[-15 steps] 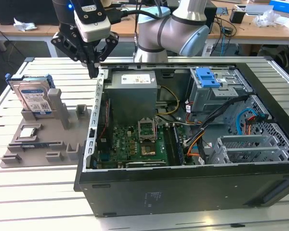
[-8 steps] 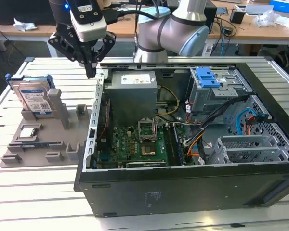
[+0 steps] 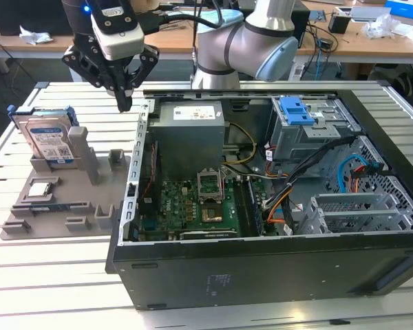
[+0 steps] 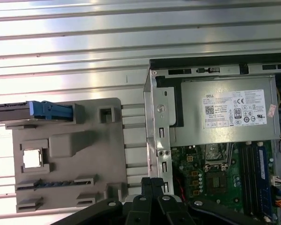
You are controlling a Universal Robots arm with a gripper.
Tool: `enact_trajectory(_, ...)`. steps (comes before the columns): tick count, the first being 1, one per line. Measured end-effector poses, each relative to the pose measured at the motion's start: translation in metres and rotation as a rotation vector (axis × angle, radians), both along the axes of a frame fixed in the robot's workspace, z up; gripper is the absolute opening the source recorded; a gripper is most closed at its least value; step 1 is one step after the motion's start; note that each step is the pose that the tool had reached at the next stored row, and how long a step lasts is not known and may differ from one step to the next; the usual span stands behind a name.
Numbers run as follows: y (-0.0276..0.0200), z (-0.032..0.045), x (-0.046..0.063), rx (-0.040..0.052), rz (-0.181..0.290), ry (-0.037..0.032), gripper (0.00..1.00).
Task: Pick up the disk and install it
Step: 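Reach for the disk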
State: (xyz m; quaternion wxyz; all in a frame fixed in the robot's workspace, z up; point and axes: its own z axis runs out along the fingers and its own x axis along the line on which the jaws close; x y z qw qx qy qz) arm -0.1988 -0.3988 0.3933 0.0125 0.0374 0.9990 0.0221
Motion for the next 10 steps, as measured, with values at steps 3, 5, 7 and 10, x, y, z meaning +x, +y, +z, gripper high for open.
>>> enact_trajectory(3,0.0000,0.0000,-0.008,0.0000,0.000,0.0000,0.11)
enact_trajectory(5,0.0000,0.0000,-0.011,0.0000,0.000,0.0000,0.11)
enact_trajectory(7,0.0000,0.0000,-0.013,-0.0001,0.000,0.0000,0.11)
enact_trajectory(10,0.0000,0.0000,-0.017,0.0000,0.000,-0.0001,0.11)
